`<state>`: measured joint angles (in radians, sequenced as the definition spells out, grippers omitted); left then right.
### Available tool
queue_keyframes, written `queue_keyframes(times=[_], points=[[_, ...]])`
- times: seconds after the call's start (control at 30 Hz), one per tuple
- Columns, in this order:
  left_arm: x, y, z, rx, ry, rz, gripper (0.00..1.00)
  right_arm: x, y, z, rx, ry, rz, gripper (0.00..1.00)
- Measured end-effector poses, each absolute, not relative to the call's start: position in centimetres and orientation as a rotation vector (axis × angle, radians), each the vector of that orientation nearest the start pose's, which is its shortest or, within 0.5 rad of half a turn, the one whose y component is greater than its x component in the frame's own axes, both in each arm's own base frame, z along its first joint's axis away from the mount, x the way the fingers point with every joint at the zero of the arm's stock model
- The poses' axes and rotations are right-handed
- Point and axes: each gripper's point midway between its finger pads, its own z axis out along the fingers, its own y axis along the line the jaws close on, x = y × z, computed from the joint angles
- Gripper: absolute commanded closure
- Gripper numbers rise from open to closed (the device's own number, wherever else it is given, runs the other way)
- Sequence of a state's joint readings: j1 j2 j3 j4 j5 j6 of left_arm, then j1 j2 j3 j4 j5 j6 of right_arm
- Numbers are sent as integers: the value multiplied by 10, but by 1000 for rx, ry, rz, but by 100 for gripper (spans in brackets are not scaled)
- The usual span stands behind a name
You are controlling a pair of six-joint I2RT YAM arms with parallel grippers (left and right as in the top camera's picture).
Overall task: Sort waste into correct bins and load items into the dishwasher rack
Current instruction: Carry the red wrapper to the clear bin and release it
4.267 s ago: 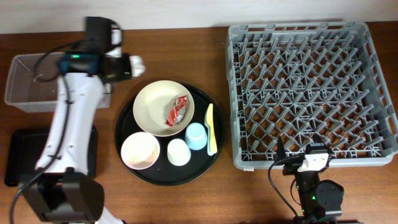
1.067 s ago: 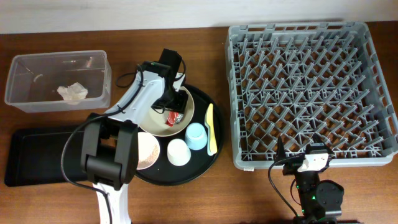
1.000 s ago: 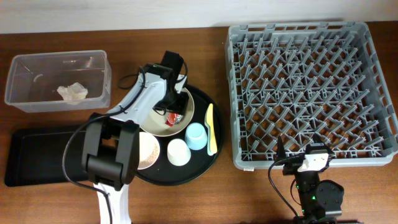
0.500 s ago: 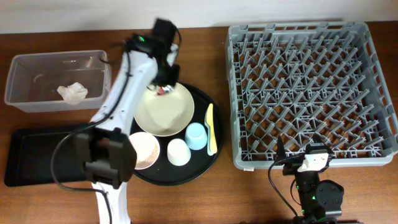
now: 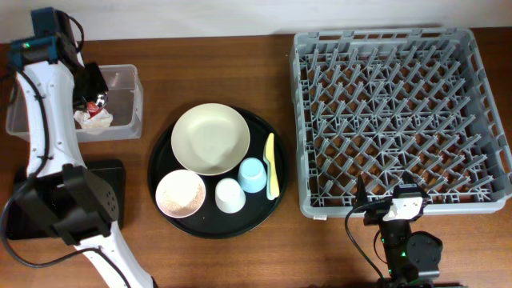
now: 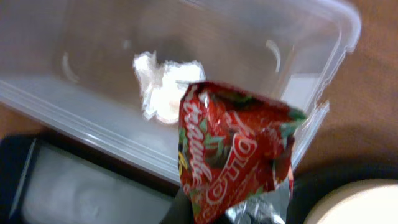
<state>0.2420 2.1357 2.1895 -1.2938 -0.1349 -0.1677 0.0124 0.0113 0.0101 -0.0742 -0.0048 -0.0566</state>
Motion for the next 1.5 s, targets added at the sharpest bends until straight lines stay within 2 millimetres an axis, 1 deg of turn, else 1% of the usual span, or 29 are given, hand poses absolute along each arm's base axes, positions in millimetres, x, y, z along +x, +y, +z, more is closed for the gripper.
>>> queue_keyframes(times=[0.03, 0.07, 0.1, 0.2, 0.23, 0.27, 0.33, 0.37, 0.5, 0.57, 0.7, 0.77, 0.87, 0.9, 0.93, 0.97, 1.0, 1.07, 1.1, 1.17, 1.23, 1.3, 1.37, 1.4, 1.43, 1.5], points=[[467, 138, 164, -605, 2743, 199, 100, 246, 4, 158, -60, 1645, -30, 2], [464, 136, 150, -606, 2768, 192, 99, 246, 4, 158, -60, 1645, -30, 2], [465, 136, 141, -605, 2773, 187, 99, 246, 4, 158, -60, 1645, -30, 2], [469, 136, 119, -603, 2763, 184, 99, 246, 4, 158, -60, 1645, -30, 2], [470, 136, 116, -603, 2762, 184, 99, 246, 4, 158, -60, 1645, -30, 2], [467, 136, 109, -605, 2774, 185, 95, 246, 4, 158, -60, 1645, -30, 2], [467, 136, 103, -607, 2775, 183, 69, 246, 4, 158, -60, 1645, -30, 2], [466, 135, 101, -615, 2778, 182, 66, 246, 4, 158, -60, 1645, -30, 2], [467, 136, 101, -615, 2772, 182, 66, 246, 4, 158, -60, 1645, -30, 2], [474, 137, 103, -611, 2745, 181, 66, 246, 4, 158, -60, 1645, -30, 2], [491, 141, 109, -601, 2668, 179, 59, 246, 4, 158, -60, 1645, -30, 2], [491, 141, 112, -599, 2666, 176, 59, 246, 4, 158, -60, 1645, -29, 2], [492, 137, 137, -593, 2666, 144, 60, 246, 4, 158, -60, 1645, -30, 2], [484, 134, 143, -595, 2697, 134, 76, 246, 4, 158, -60, 1645, -30, 2], [481, 132, 146, -596, 2711, 127, 99, 246, 4, 158, -60, 1645, -30, 2], [471, 128, 148, -601, 2754, 111, 99, 246, 4, 158, -60, 1645, -30, 2], [457, 122, 144, -607, 2818, 92, 99, 246, 4, 158, -60, 1645, -30, 2], [443, 116, 141, -617, 2878, 69, 99, 246, 4, 158, -60, 1645, -30, 2], [440, 115, 140, -619, 2890, 66, 99, 246, 4, 158, -60, 1646, -30, 2], [438, 112, 134, -618, 2907, 57, 99, 246, 4, 158, -60, 1646, -30, 2], [435, 111, 123, -620, 2925, 55, 99, 246, 4, 158, -60, 1646, -30, 2], [433, 110, 110, -620, 2939, 54, 99, 246, 4, 158, -60, 1645, -30, 2], [437, 111, 95, -618, 2928, 55, 99, 246, 4, 158, -60, 1645, -30, 2], [437, 111, 91, -617, 2925, 55, 99, 246, 4, 158, -60, 1646, -30, 2], [443, 112, 90, -613, 2901, 55, 99, 246, 4, 158, -60, 1645, -30, 2], [450, 114, 91, -607, 2872, 56, 100, 246, 4, 158, -60, 1645, -30, 2]])
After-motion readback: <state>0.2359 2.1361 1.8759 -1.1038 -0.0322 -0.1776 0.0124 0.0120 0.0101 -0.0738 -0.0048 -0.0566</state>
